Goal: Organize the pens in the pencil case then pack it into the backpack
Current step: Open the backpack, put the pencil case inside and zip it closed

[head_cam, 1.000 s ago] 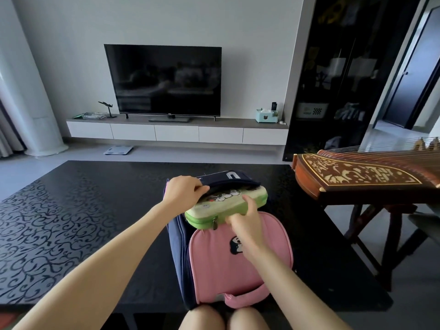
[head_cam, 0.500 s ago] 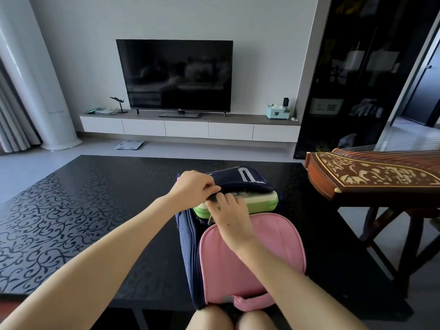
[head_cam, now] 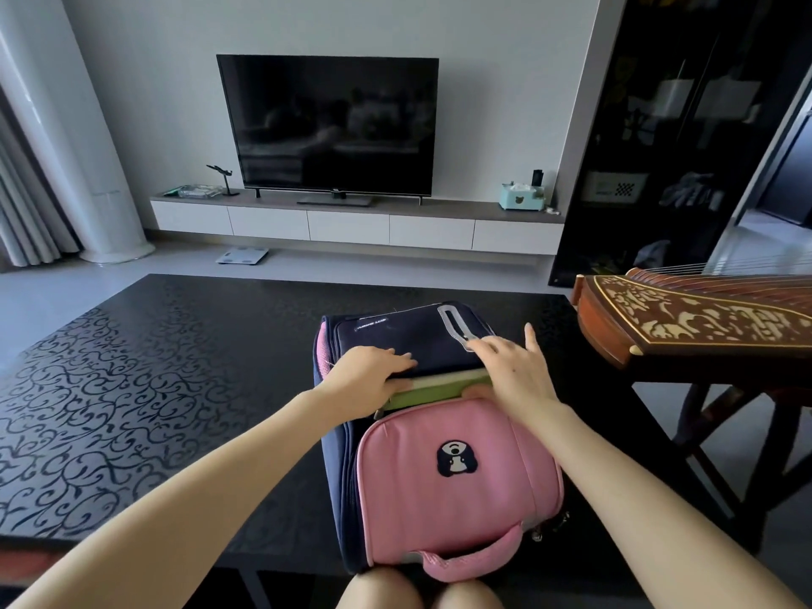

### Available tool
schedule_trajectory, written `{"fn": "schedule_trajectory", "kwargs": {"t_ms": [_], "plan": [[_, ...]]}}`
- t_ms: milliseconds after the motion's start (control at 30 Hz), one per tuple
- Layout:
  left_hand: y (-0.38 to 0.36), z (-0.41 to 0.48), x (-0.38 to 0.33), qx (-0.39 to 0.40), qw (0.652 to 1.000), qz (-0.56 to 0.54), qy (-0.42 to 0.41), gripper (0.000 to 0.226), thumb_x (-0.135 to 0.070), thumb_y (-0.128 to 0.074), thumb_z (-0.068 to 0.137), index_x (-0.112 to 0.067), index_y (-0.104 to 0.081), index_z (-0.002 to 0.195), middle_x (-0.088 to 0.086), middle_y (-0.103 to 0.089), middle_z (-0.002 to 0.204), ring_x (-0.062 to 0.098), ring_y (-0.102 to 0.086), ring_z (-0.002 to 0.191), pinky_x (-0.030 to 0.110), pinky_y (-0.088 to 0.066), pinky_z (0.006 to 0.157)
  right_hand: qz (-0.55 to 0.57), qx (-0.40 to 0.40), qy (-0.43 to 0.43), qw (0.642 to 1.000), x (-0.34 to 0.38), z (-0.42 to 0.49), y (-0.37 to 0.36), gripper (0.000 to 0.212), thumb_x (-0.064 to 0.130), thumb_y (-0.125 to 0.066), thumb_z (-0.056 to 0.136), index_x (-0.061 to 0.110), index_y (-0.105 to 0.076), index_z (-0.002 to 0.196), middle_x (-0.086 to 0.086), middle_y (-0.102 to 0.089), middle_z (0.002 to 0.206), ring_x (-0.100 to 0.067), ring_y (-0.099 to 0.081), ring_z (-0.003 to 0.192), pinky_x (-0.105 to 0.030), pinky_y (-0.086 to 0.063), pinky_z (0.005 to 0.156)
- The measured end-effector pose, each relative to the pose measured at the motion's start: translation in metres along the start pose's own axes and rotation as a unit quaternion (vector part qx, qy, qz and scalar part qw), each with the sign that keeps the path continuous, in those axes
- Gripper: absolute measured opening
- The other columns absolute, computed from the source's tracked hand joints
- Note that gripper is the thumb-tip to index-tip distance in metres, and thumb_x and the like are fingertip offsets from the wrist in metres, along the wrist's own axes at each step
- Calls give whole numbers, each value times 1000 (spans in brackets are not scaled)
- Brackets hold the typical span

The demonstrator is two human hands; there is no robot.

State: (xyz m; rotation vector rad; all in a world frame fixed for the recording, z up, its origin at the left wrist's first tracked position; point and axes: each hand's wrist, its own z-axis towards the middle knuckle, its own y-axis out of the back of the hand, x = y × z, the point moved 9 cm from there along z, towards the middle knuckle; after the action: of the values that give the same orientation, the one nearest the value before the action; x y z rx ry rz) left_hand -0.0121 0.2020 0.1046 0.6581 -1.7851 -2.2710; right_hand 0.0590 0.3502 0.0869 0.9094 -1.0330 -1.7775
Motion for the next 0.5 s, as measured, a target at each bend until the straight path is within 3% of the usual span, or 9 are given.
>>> {"fn": "schedule_trajectory", "kwargs": {"t_ms": [33,100,133,167,233,300,400,500], "plan": [[-3,-1,0,1,1000,-9,0,39,-27,-49,95,-20,-48,133,-4,-47,141,15,-35,136,25,-27,110,21,1,-12,1000,0,-1,-2,53,13,-83,60,23,-60,107,3,-68,91,-22,-68,84,-52,-41,96],[-10,-1,-1,14,1000,-2,-10,38,-27,-47,96,-19,-49,133,-4,-46,142,18,-34,136,29,-30,109,36,-42,-31,998,5,-3,1,36,-5,-73,59,15,-64,88,-2,-63,69,-25,-65,60,-36,-50,66],[-14,-1,-3,23,999,20,-19,38,-27,-46,96,-19,-48,134,-4,-44,143,20,-33,137,31,-32,108,35,-66,-39,996,9,-5,5,31,-10,-66,57,13,-64,78,-2,-58,61,-24,-59,48,-29,-42,51],[-19,-1,-5,31,998,52,-28,39,-29,-44,97,-19,-46,135,-4,-43,144,22,-33,137,34,-33,108,33,-89,-44,995,13,-6,7,28,-11,-58,55,12,-62,69,-2,-54,55,-23,-53,39,-25,-31,45],[-26,-3,-5,41,994,97,-39,43,-32,-42,97,-22,-40,138,-7,-36,148,21,-27,140,37,-26,112,31,-131,-49,990,17,-8,11,27,-10,-46,51,13,-57,61,-1,-48,49,-20,-45,32,-24,-24,45],[-28,-9,8,28,993,108,-27,49,-44,-42,93,-28,-37,140,-10,-30,150,18,-20,142,44,-16,116,37,-148,-50,987,16,-7,11,29,-13,-54,44,11,-57,59,-2,-48,49,-22,-42,31,-25,-26,46],[-19,-21,36,-36,996,65,49,70,-67,-37,81,-30,-34,141,1,-26,153,30,-17,142,51,-26,112,64,-143,-11,988,14,-8,11,37,-10,-72,36,12,-68,66,-2,-56,56,-23,-49,37,-26,-34,46],[-35,-18,47,9,990,115,80,65,-50,-44,91,-23,-21,146,9,-18,155,33,-11,143,46,-38,106,82,-144,21,986,12,-17,10,43,-5,-79,41,13,-75,80,-2,-61,60,-22,-56,43,-25,-42,42]]}}
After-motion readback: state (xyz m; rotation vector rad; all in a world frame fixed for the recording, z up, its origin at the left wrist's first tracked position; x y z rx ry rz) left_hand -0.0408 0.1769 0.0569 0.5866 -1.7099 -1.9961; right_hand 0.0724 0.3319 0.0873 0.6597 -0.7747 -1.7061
